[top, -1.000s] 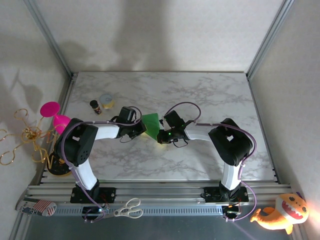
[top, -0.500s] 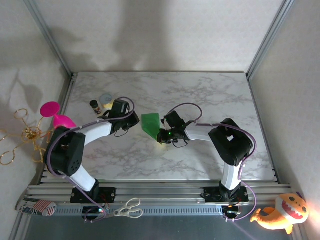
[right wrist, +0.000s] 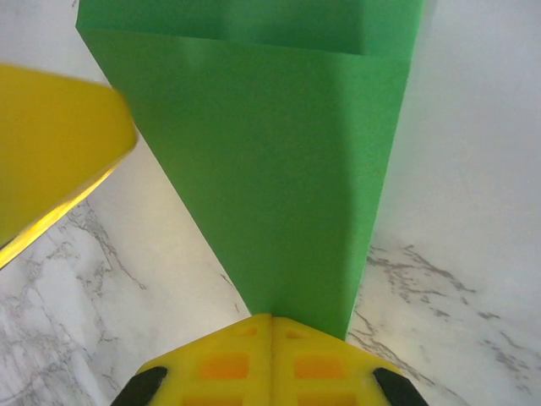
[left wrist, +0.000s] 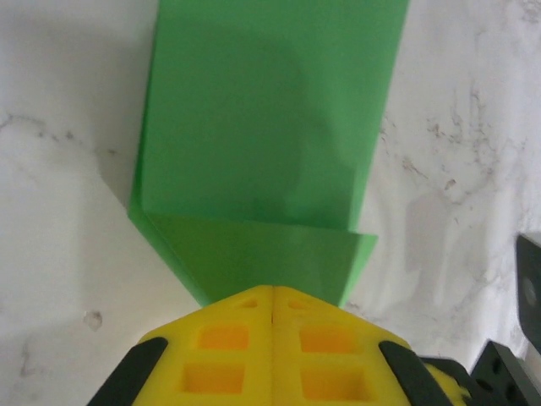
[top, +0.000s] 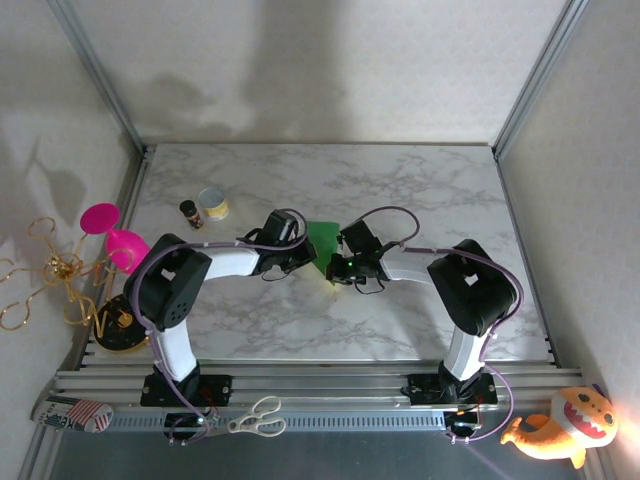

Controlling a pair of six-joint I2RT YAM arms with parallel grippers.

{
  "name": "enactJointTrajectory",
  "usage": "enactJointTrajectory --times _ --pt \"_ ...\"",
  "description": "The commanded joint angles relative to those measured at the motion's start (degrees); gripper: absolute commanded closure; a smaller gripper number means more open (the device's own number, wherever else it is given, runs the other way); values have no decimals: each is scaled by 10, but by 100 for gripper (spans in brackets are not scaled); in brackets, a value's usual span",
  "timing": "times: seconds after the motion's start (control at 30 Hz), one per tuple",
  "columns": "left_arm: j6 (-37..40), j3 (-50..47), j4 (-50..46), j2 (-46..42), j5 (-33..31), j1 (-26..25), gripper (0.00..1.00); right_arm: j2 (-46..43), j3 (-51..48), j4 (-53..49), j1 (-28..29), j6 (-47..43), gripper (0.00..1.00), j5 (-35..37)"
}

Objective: Fold a paper plane with a square sheet of paper (pick it up from the middle)
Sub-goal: Third fold the triangle at the center of the table.

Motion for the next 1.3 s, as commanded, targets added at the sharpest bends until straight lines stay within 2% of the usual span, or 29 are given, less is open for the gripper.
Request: enactJointTrajectory --times 0.0,0.23,0.4,0.5,0.9,1.27 --pt "-11 24 18 17 13 -2 98 -6 -15 -28 -5 -19 95 -1" --pt "-16 25 -29 37 -32 1 100 -16 0 -16 -6 -40 93 -26" --pt "-27 8 -24 41 -34 5 100 -34 37 -13 -15 -81 88 -28" --pt "-27 10 -30 44 -36 5 100 -16 64 -10 -16 -92 87 -34" --pt "-29 13 -54 47 -51 5 100 59 93 -17 -16 -97 95 -67" --pt "-28 15 -88 56 -75 5 100 52 44 -54 -16 -139 96 -65"
